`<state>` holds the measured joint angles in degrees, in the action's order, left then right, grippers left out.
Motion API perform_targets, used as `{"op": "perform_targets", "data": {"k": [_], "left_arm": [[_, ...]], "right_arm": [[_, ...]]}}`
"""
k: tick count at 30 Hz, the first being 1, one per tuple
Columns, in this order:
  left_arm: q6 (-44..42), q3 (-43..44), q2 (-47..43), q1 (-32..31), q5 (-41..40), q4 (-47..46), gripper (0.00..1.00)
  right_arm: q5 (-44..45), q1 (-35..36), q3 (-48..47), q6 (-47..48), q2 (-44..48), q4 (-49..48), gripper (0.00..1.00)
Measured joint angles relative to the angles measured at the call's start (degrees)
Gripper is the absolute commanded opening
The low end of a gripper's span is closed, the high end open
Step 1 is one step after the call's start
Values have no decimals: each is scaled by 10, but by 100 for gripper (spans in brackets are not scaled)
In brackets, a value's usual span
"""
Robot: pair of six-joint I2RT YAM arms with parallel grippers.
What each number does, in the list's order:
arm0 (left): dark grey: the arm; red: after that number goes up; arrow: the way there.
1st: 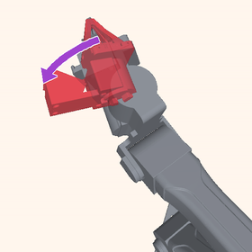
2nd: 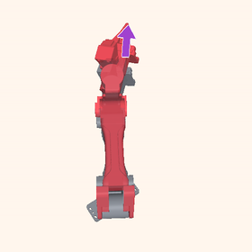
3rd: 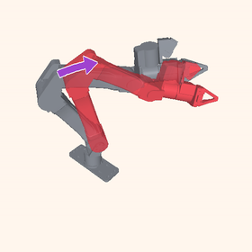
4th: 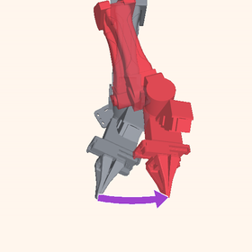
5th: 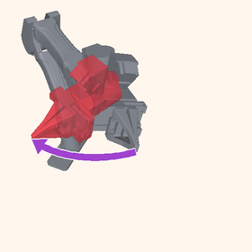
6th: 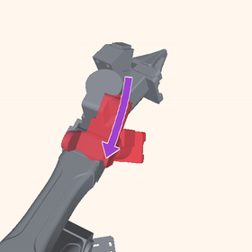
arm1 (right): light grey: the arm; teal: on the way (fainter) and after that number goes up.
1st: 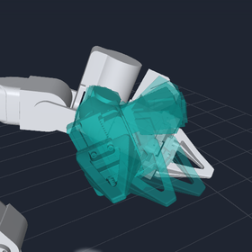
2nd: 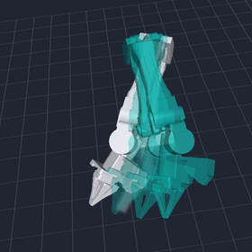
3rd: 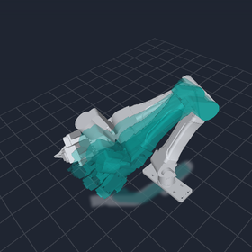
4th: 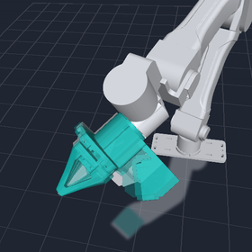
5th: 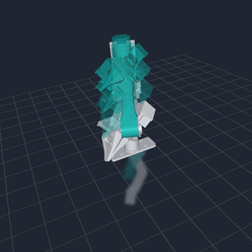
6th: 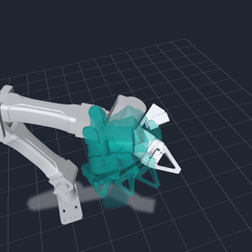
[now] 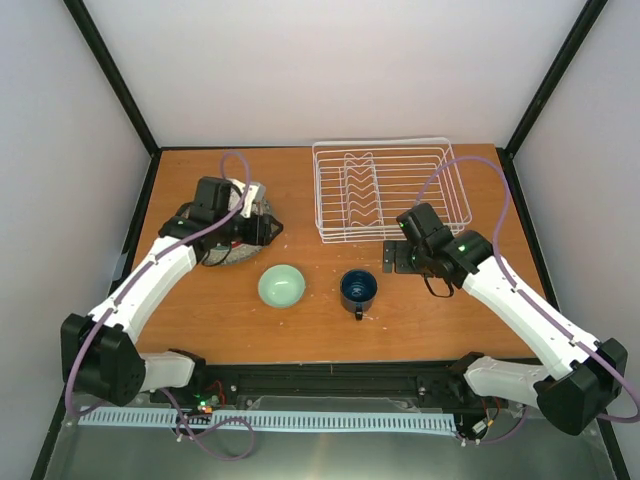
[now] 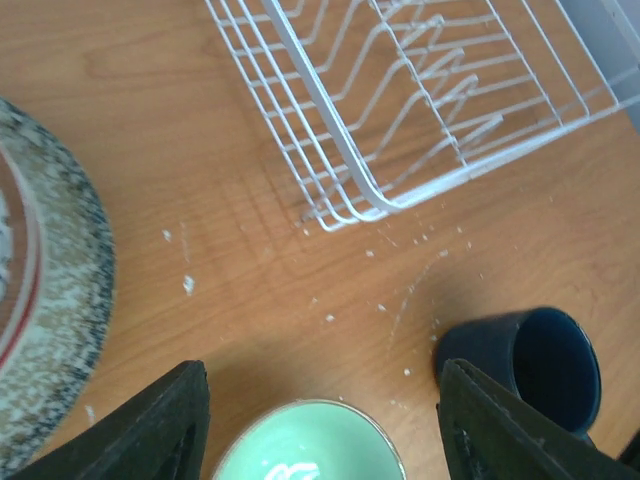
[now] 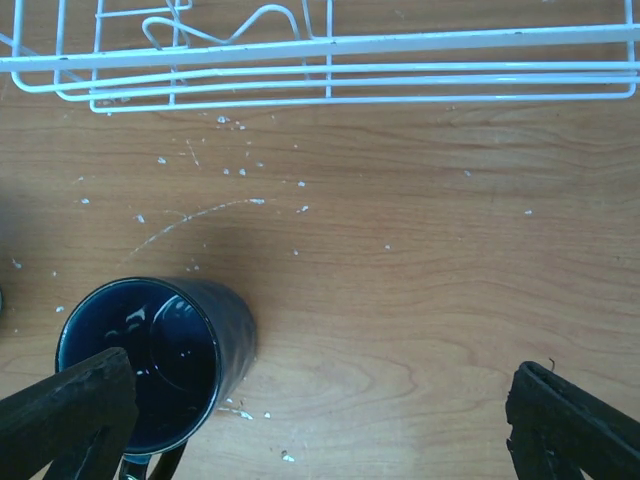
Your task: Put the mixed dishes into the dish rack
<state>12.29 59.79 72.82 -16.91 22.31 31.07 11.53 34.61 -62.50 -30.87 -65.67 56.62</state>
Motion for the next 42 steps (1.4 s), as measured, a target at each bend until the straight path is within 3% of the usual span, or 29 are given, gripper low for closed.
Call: {"op": "perform_targets", "data": {"k": [6, 12, 19, 33, 42], "left_arm": [[-15, 25, 31, -65, -14, 46, 55], [-19, 79, 112, -171, -64, 85, 47], [-19, 101, 186, -252, -111, 131, 48], [-17, 199, 263, -311, -127, 162, 49], [-20, 206, 308, -324, -126, 170, 50]], "right_arm": [[-2, 0, -1, 0, -4, 15, 98], [-3, 0, -1, 3, -35, 24, 94], [3, 0, -1, 6, -47, 36, 95], [3, 0, 10, 9, -49, 41, 97], [12, 0, 11, 8, -44, 47, 98]]}}
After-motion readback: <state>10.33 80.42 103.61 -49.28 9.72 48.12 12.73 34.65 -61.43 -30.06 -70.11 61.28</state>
